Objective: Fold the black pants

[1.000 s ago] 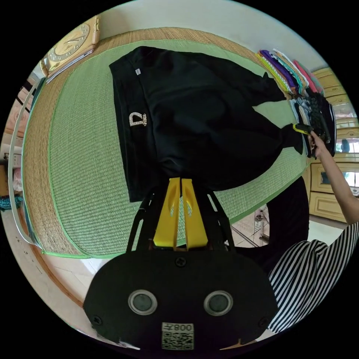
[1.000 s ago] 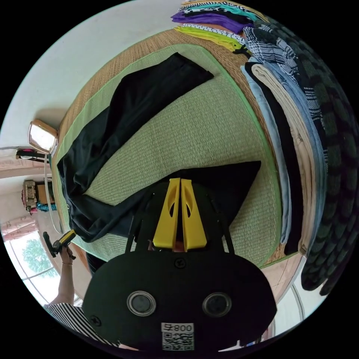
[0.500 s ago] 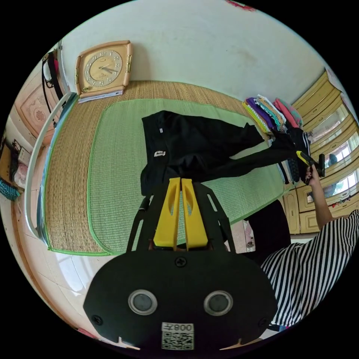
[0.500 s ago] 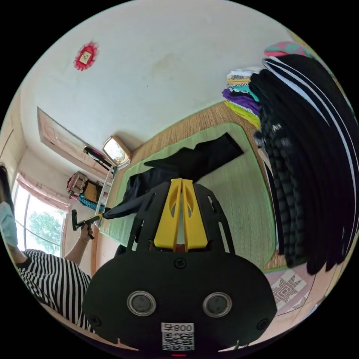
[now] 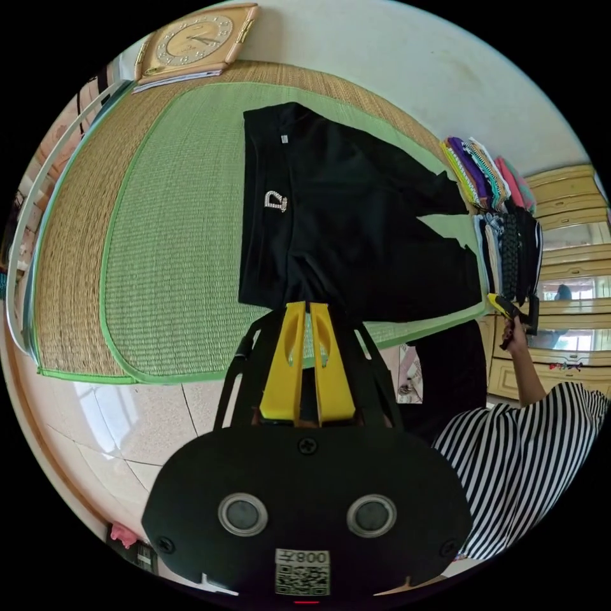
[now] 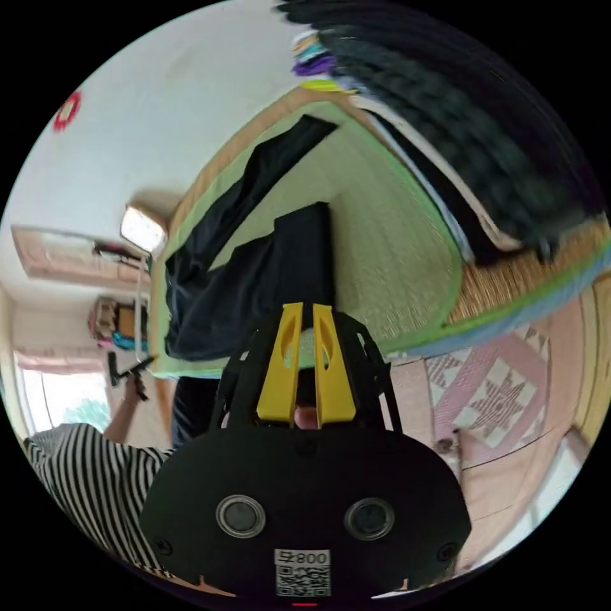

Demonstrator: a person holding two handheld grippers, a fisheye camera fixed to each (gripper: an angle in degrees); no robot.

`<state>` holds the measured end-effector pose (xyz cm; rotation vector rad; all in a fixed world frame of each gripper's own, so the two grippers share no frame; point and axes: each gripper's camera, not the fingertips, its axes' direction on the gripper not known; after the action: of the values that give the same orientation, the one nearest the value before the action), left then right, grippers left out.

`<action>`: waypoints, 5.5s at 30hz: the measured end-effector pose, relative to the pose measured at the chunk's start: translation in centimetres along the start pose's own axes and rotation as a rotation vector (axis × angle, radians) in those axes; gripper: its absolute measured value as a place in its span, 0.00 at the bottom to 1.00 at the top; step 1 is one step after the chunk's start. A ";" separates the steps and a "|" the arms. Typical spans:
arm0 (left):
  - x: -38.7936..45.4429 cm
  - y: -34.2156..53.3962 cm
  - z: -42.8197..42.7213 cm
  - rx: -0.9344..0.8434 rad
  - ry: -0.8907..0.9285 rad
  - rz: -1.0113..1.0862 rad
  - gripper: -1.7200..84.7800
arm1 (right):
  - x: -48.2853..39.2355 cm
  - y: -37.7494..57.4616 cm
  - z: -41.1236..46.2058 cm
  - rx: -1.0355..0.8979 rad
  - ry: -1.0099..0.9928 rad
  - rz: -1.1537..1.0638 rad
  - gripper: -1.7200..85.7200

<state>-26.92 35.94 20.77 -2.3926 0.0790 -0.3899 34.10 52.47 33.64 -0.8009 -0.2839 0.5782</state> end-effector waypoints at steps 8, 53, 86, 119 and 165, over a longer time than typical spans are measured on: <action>-0.5 -2.7 3.2 -0.052 -0.013 -0.065 0.05 | -10.7 -1.1 8.4 -0.167 0.430 -0.450 0.10; 10.1 -13.2 9.4 0.128 0.014 0.243 0.05 | -9.1 -12.0 -1.1 0.096 0.178 -0.160 0.03; 18.3 -21.5 16.5 -0.056 0.097 0.453 0.02 | -10.0 -12.8 0.2 -0.071 0.153 -0.318 0.02; 15.1 -29.1 12.8 0.152 -0.061 0.253 0.02 | -4.2 -15.2 2.5 -0.052 0.117 -0.110 0.02; 0.2 -27.3 15.1 0.254 -0.113 -0.048 0.02 | -26.7 -26.7 21.8 -0.199 -0.070 -0.726 0.02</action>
<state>-23.58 66.15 28.04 -2.1630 -0.0761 -0.2689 12.80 34.96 67.45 -0.8023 -0.6671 -0.1085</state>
